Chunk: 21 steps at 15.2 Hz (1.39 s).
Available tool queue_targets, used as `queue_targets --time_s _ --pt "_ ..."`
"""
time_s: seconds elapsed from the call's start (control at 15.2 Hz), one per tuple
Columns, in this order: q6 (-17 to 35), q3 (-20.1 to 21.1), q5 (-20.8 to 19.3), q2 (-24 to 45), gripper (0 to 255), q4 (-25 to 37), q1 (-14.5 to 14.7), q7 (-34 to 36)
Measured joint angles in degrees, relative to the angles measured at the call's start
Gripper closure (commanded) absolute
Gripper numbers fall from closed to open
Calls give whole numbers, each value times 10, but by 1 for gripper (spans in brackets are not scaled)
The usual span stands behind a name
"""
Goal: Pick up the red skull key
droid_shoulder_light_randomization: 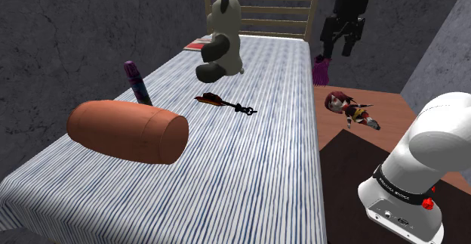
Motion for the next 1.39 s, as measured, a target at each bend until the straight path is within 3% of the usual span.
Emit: queue_targets --time_s 0.13,0.79,1.39 --pt "10 1 0 7 0 -2 2 -3" --pt "190 2 -4 165 0 -9 32 -79" --pt "321 9 -1 346 0 59 56 -143"
